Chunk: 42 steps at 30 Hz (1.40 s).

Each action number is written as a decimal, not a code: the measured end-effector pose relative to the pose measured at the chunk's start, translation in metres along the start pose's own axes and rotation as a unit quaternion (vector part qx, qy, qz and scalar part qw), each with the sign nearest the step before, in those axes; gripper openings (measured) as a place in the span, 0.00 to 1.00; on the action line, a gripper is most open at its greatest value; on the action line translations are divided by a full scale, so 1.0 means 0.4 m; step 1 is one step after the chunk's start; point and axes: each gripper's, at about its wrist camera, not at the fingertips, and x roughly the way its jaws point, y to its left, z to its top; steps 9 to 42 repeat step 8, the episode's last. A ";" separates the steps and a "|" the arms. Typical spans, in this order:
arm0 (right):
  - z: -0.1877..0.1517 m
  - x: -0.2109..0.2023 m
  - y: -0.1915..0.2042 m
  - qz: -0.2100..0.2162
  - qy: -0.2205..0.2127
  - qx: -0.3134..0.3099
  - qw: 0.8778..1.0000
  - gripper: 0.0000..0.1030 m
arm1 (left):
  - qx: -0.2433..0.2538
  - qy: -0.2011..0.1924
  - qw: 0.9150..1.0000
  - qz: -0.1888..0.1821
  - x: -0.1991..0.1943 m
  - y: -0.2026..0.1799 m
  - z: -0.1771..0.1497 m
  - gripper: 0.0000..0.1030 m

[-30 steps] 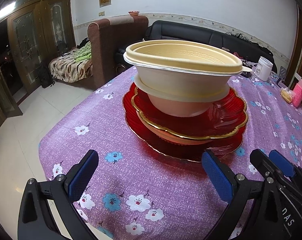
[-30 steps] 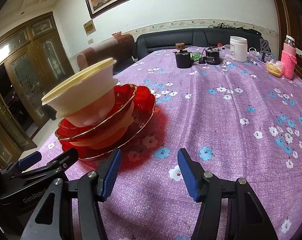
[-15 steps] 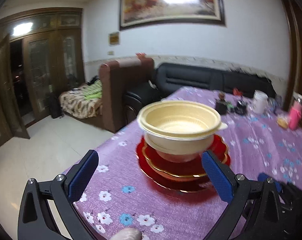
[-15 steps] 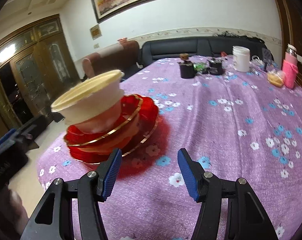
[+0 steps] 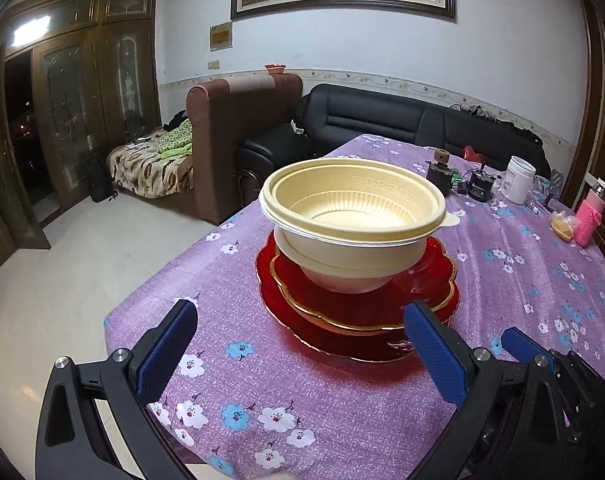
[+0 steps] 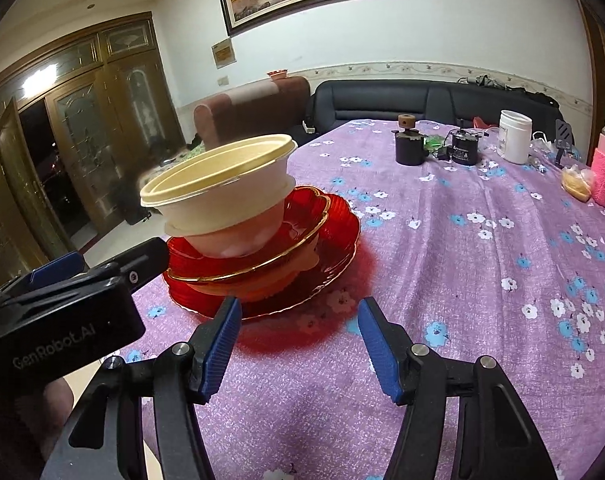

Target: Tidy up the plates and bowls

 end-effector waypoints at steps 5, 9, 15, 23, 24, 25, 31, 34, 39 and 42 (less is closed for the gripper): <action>0.001 -0.005 -0.022 0.004 0.000 0.006 1.000 0.64 | 0.013 -0.008 1.000 0.005 -0.002 -0.027 0.005 1.00; 0.005 -0.012 -0.055 0.000 0.000 0.019 1.000 0.64 | 0.028 -0.008 1.000 0.011 -0.002 -0.059 0.013 1.00; 0.005 -0.012 -0.055 0.000 0.000 0.019 1.000 0.64 | 0.028 -0.008 1.000 0.011 -0.002 -0.059 0.013 1.00; 0.005 -0.012 -0.055 0.000 0.000 0.019 1.000 0.64 | 0.028 -0.008 1.000 0.011 -0.002 -0.059 0.013 1.00; 0.005 -0.012 -0.055 0.000 0.000 0.019 1.000 0.64 | 0.028 -0.008 1.000 0.011 -0.002 -0.059 0.013 1.00; 0.005 -0.012 -0.055 0.000 0.000 0.019 1.000 0.64 | 0.028 -0.008 1.000 0.011 -0.002 -0.059 0.013 1.00; 0.005 -0.012 -0.055 0.000 0.000 0.019 1.000 0.64 | 0.028 -0.008 1.000 0.011 -0.002 -0.059 0.013 1.00; 0.005 -0.012 -0.055 0.000 0.000 0.019 1.000 0.64 | 0.028 -0.008 1.000 0.011 -0.002 -0.059 0.013 1.00; 0.005 -0.012 -0.055 0.000 0.000 0.019 1.000 0.64 | 0.028 -0.008 1.000 0.011 -0.002 -0.059 0.013 1.00; 0.005 -0.012 -0.055 0.000 0.000 0.019 1.000 0.64 | 0.028 -0.008 1.000 0.011 -0.002 -0.059 0.013 1.00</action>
